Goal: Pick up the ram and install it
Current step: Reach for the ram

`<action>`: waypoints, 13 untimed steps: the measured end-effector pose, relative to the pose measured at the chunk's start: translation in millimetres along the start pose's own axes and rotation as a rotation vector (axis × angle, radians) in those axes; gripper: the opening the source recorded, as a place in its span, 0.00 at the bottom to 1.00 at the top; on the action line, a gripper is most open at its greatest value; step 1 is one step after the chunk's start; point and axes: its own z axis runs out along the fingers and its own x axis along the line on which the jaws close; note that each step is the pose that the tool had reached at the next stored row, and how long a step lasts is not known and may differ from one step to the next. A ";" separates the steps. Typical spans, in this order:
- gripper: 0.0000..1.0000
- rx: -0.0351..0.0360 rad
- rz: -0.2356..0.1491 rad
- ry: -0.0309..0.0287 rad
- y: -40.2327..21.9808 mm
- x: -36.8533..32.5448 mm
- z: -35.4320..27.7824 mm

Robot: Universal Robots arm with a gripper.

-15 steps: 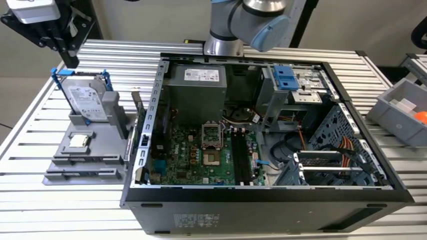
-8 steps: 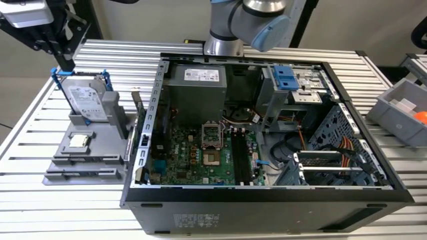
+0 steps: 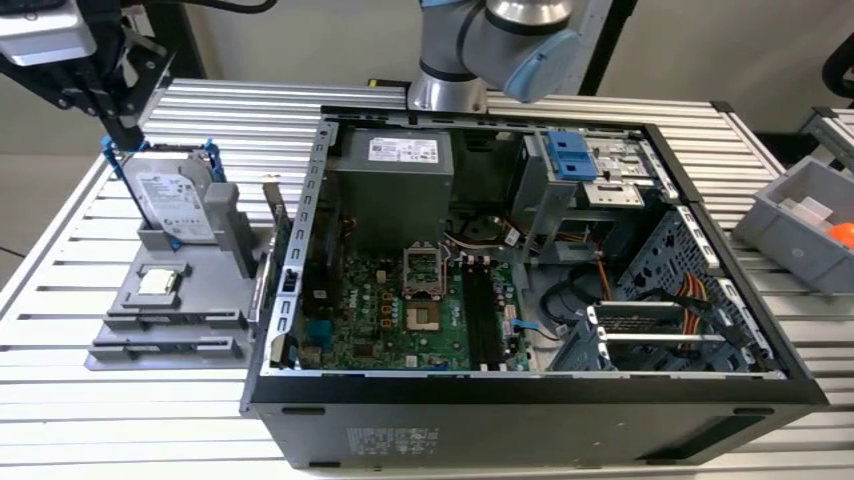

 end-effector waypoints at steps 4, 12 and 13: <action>0.00 -0.0002 0.000 0.0003 -6.1 0.0 0.0; 0.00 -0.0008 0.000 0.0007 -18.5 0.2 0.0; 0.00 -0.0007 0.000 0.0009 -20.0 0.2 0.0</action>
